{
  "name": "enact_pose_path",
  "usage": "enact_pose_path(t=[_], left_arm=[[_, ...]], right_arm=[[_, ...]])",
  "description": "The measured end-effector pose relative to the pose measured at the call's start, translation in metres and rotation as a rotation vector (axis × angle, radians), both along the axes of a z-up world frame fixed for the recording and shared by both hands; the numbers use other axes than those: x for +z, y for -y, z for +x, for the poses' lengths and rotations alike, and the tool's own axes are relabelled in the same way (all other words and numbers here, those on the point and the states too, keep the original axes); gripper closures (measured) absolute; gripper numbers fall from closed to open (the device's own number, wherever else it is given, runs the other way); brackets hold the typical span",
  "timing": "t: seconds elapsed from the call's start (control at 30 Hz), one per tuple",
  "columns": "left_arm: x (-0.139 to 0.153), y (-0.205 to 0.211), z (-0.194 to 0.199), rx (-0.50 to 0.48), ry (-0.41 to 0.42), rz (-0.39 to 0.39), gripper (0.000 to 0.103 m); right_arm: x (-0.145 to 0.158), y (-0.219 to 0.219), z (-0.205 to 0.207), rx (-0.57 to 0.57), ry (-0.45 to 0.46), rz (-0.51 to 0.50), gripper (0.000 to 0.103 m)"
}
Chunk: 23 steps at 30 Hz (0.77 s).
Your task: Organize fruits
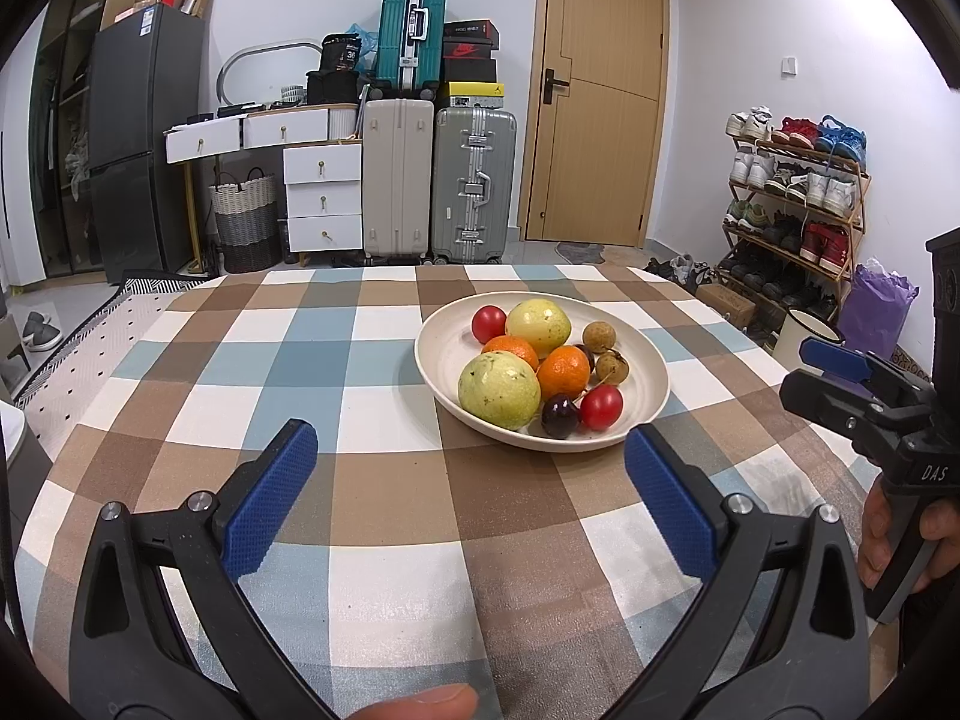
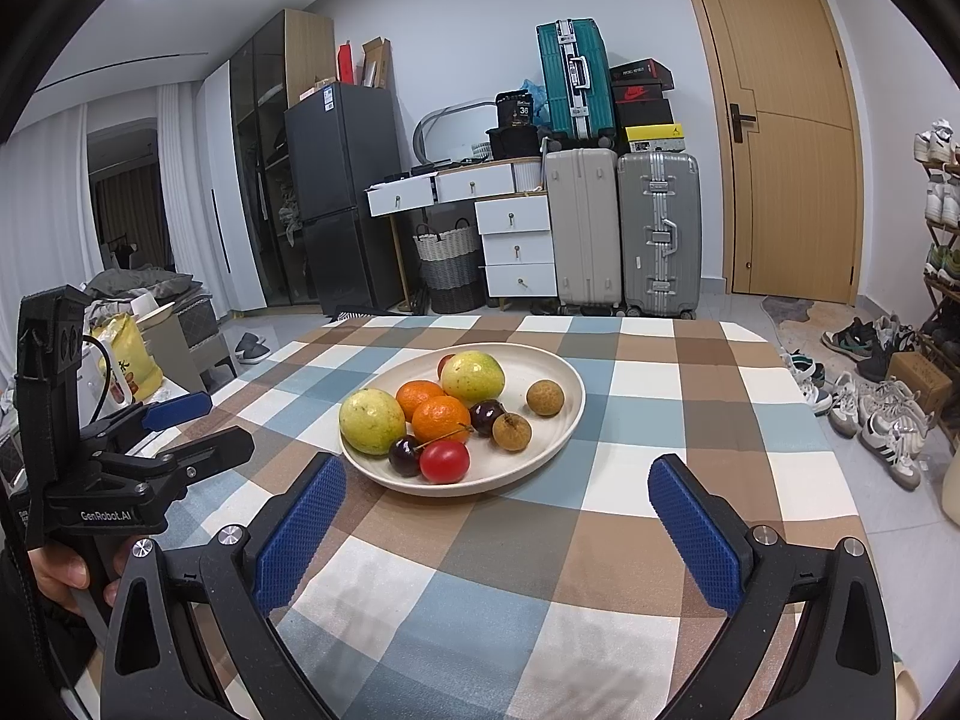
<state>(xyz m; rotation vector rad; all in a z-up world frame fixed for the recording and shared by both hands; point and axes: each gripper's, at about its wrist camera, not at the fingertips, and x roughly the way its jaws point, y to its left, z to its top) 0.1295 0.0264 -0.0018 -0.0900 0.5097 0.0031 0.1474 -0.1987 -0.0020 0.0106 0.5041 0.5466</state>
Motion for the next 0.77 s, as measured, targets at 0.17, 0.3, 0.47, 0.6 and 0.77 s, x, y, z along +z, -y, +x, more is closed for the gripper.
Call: enact_pose_path(t=[0.17,0.3,0.47,0.6,0.77], left_arm=[[0.0001,-0.0002,-0.0001,0.001,-0.001,-0.001,0.001],[-0.0001,0.0003,-0.0002,0.0,0.0,0.0,0.001],[0.0001,-0.0001,-0.0003,0.001,-0.001,-0.001,0.001],[0.0001,0.0,-0.0002,0.0,0.0,0.0,0.001],[0.0007,0.0036,0.0006,-0.004,0.002,0.001,0.001]], right_arm=[[-0.0002,-0.0001,0.0001,0.001,0.0,-0.001,0.0],[-0.0001,-0.0002,0.0001,0.001,0.0,0.0,0.0],[0.0,-0.0001,0.0,0.001,0.001,0.0,0.0],[-0.0002,0.0,0.0003,0.001,-0.002,0.0,0.0],[-0.0004,-0.0005,0.0001,0.001,-0.001,0.0,0.0]])
